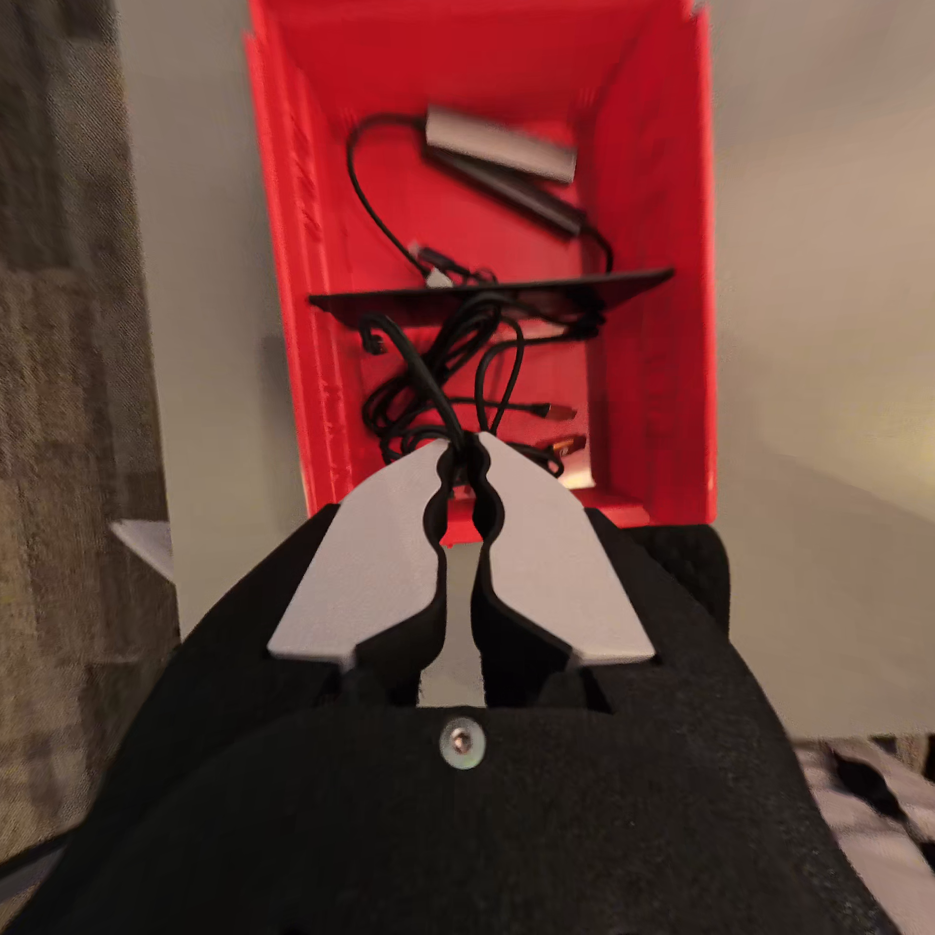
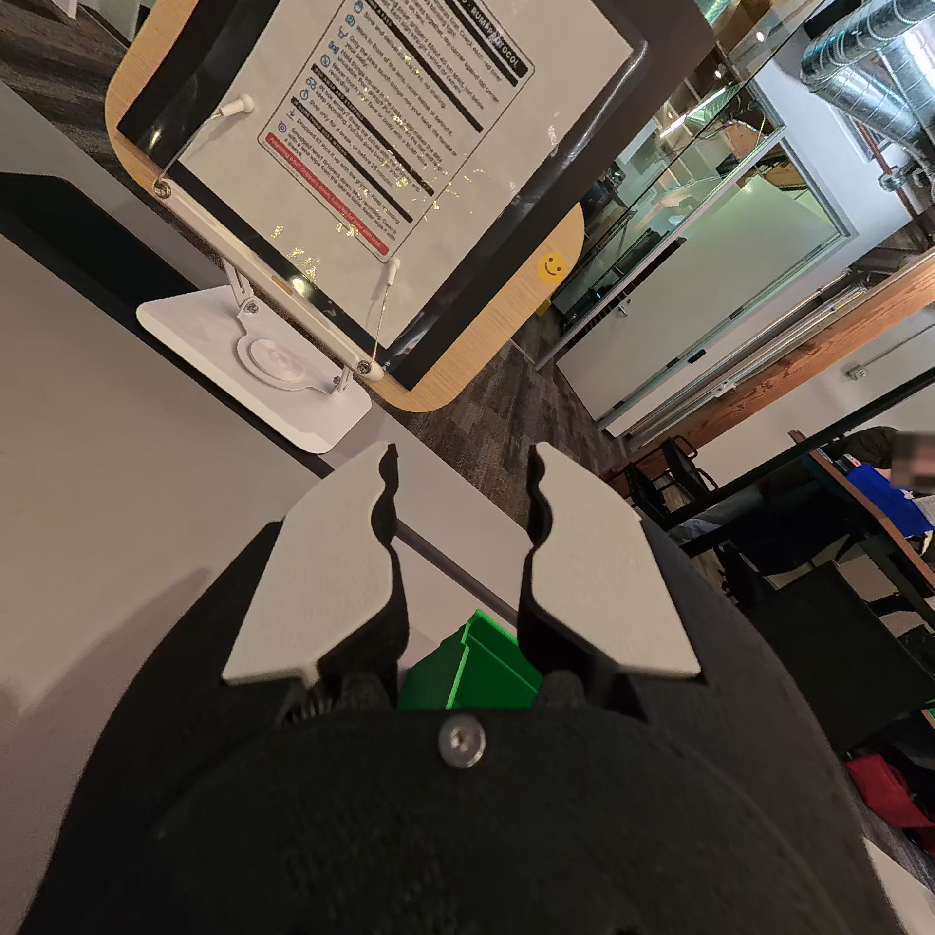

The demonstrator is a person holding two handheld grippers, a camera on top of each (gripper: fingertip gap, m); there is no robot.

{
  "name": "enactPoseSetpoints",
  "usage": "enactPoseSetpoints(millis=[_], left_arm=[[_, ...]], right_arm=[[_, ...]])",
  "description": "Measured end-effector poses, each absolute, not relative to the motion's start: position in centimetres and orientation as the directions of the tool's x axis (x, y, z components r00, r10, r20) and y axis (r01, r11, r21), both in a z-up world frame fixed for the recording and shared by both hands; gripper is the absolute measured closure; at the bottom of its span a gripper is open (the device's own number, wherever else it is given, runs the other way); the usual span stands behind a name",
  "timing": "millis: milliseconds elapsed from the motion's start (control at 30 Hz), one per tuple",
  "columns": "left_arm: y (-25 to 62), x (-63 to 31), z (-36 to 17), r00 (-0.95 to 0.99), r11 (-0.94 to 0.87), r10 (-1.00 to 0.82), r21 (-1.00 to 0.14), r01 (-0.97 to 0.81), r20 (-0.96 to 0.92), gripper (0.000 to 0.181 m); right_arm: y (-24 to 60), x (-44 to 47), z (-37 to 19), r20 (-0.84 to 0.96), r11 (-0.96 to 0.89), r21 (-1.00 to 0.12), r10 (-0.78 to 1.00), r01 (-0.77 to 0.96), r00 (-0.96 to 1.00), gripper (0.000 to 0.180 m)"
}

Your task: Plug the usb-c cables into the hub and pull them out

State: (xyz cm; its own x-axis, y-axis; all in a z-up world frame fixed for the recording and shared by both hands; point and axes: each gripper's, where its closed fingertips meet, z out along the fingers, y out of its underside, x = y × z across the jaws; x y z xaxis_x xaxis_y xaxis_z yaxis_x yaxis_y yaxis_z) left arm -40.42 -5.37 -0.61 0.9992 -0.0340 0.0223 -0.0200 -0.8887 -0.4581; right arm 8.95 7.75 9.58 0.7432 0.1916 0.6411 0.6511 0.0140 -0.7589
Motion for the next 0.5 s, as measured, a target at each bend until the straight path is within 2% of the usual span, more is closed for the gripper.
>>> enactPoseSetpoints(millis=[167,267,367,500], left_arm=[[-5.8,-38.6,5.8,0.999,-0.715,-0.05,-0.698,-0.046,-0.014,0.177],[-6.4,-34.0,9.0,0.972,-0.588,-0.236,-0.794,-0.155,-0.015,0.177],[-7.0,-27.1,11.5,0.861,-0.414,-0.505,-0.856,-0.308,-0.065,0.176],[-7.6,-18.2,10.5,0.622,-0.295,-0.779,-0.828,-0.476,-0.081,0.177]], right_arm=[[7.8,8.8,9.5,0.645,0.015,-0.755,0.193,0.656,0.739,0.13],[7.8,8.9,9.5,0.649,0.014,-0.752,0.192,0.659,0.737,0.13],[7.7,8.9,9.6,0.651,0.015,-0.751,0.189,0.66,0.736,0.13],[7.6,9.4,9.9,0.649,0.013,-0.753,0.178,0.658,0.739,0.13]])
